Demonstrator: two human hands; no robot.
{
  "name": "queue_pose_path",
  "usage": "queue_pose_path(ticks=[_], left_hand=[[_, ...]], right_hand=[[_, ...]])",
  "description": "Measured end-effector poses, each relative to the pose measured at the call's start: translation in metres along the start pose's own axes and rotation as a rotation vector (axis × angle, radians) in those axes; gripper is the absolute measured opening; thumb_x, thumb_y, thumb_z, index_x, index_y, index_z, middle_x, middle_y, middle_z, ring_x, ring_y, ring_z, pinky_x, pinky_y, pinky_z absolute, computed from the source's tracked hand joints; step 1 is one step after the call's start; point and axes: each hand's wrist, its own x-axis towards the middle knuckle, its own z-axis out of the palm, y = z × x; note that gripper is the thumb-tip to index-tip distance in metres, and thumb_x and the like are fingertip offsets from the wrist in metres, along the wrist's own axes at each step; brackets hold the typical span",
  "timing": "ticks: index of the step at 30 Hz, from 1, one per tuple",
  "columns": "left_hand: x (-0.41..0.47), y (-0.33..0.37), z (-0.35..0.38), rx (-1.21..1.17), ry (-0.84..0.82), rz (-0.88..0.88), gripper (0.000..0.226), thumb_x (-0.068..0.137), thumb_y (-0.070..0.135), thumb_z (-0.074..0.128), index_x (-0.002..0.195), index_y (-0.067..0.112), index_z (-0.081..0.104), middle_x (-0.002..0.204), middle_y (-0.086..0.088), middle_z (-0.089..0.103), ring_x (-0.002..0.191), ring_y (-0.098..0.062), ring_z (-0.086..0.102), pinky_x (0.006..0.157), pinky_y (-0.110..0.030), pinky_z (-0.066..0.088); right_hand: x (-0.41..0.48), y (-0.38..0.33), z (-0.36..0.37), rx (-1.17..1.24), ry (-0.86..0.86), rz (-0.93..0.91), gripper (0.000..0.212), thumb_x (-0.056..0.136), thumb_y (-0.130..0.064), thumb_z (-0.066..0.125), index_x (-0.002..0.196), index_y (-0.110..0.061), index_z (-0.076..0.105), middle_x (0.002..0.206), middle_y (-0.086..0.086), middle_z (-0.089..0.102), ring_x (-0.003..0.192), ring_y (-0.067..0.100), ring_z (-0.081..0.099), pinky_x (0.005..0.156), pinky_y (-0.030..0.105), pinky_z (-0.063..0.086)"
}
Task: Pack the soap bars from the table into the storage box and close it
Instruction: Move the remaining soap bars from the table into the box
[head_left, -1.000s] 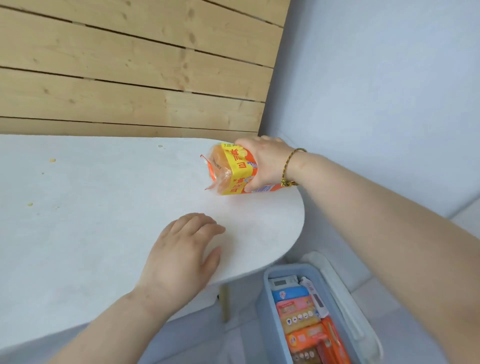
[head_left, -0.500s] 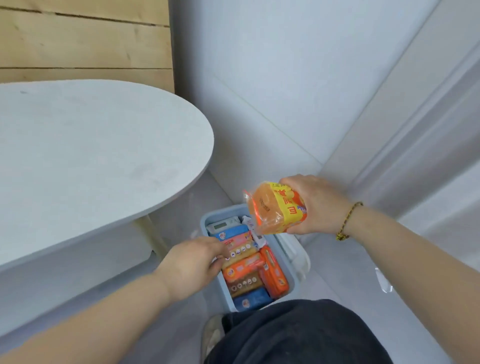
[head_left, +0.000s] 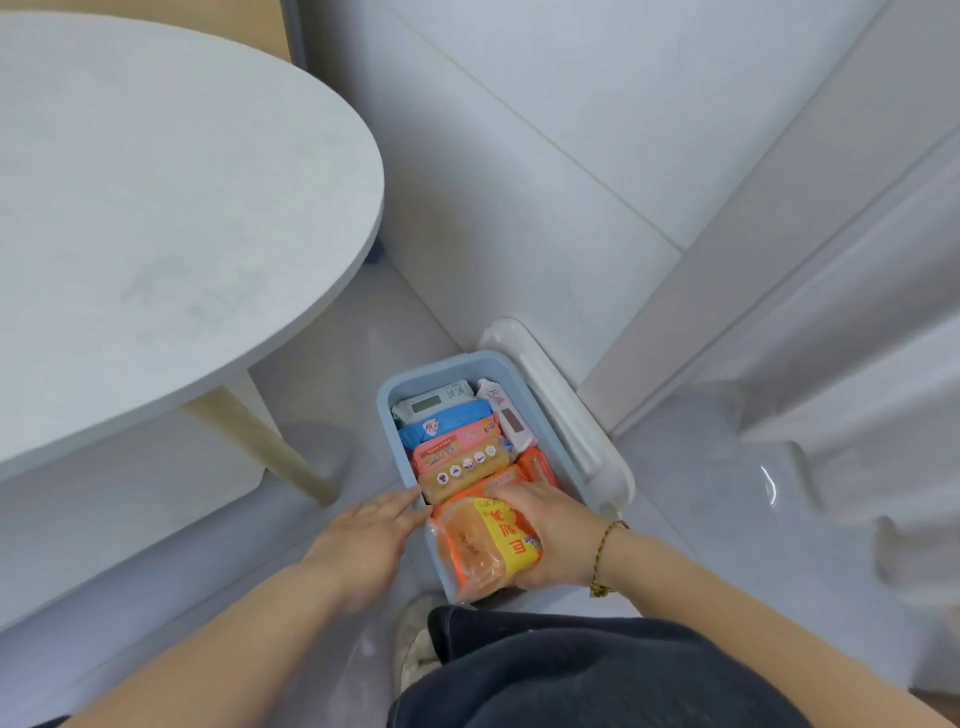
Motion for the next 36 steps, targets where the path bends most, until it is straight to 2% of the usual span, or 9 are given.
queue_pose_path(ticks=[6,12,16,19,22,25,27,33,36], left_hand=[[0.007,-0.005,0.000,0.002,0.023,0.009,0.057,0.098,0.008,0.028,0.147,0.029,0.009,0.158,0.006,-0.005,0.146,-0.014,0.002,0.118,-0.030,0.006],[0.009,-0.004,0.004,-0.008,0.008,-0.010,0.056,0.099,0.013,0.028,0.147,0.031,0.006,0.158,0.007,-0.009,0.146,-0.014,0.002,0.118,-0.032,0.005],[0.009,-0.002,0.005,-0.012,-0.017,-0.021,0.055,0.100,0.021,0.028,0.147,0.030,0.002,0.158,0.007,-0.010,0.146,-0.015,0.003,0.118,-0.031,0.005],[0.008,0.000,0.004,-0.009,-0.037,-0.017,0.055,0.100,0.031,0.028,0.147,0.030,0.001,0.157,0.007,-0.011,0.146,-0.014,0.002,0.119,-0.031,0.005],[0.008,0.000,0.003,-0.014,-0.046,-0.016,0.057,0.099,0.036,0.029,0.147,0.030,-0.001,0.157,0.007,-0.012,0.146,-0.014,0.001,0.119,-0.031,0.005],[0.008,0.002,0.006,-0.016,-0.050,-0.027,0.058,0.099,0.038,0.029,0.147,0.030,-0.003,0.157,0.007,-0.013,0.146,-0.014,0.000,0.119,-0.031,0.005],[0.008,0.002,0.007,-0.020,-0.042,-0.033,0.059,0.099,0.038,0.029,0.147,0.029,-0.005,0.157,0.007,-0.014,0.146,-0.014,0.001,0.119,-0.031,0.006],[0.014,0.004,0.011,-0.027,-0.042,-0.050,0.058,0.099,0.038,0.028,0.147,0.029,-0.005,0.157,0.007,-0.016,0.146,-0.015,0.005,0.118,-0.031,0.009],[0.016,0.008,0.010,-0.040,-0.051,-0.059,0.058,0.099,0.038,0.027,0.147,0.029,-0.004,0.157,0.006,-0.016,0.146,-0.016,0.005,0.118,-0.031,0.009]], right_hand=[[0.023,0.013,0.006,-0.360,-0.161,0.070,0.075,0.080,-0.030,0.066,0.141,-0.024,0.023,0.148,0.003,0.033,0.138,0.023,0.027,0.117,0.039,0.017],[0.031,0.010,0.031,-0.621,-0.064,0.032,0.067,0.087,-0.031,0.056,0.142,-0.020,0.020,0.147,0.009,0.031,0.136,0.028,0.027,0.116,0.044,0.015],[0.032,0.017,0.032,-0.537,-0.060,0.030,0.071,0.084,-0.037,0.060,0.141,-0.022,0.021,0.148,0.007,0.028,0.138,0.026,0.023,0.118,0.043,0.012],[0.025,0.015,0.025,-0.352,-0.097,0.093,0.079,0.083,-0.034,0.061,0.145,-0.024,0.012,0.154,0.003,0.014,0.144,0.025,0.008,0.120,0.042,0.004],[0.006,0.013,0.026,-0.201,-0.059,0.189,0.082,0.089,-0.038,0.052,0.148,-0.024,-0.003,0.159,-0.002,-0.009,0.146,0.019,-0.010,0.119,0.037,-0.002],[-0.007,0.011,0.043,-0.197,-0.061,0.243,0.075,0.094,-0.042,0.039,0.148,-0.018,-0.007,0.158,-0.001,-0.017,0.146,0.016,-0.015,0.115,0.031,-0.006],[-0.003,0.012,0.052,-0.198,-0.086,0.287,0.074,0.095,-0.045,0.033,0.147,-0.014,-0.009,0.158,0.002,-0.018,0.146,0.018,-0.015,0.112,0.030,-0.009],[0.014,0.019,0.051,-0.181,-0.119,0.339,0.069,0.096,-0.046,0.026,0.148,-0.014,-0.007,0.159,0.002,-0.012,0.147,0.018,-0.009,0.120,0.037,0.000],[0.010,0.019,0.047,-0.122,-0.013,0.323,0.059,0.097,-0.039,0.029,0.148,-0.017,0.009,0.159,-0.001,0.004,0.147,0.017,0.004,0.120,0.035,0.007]])
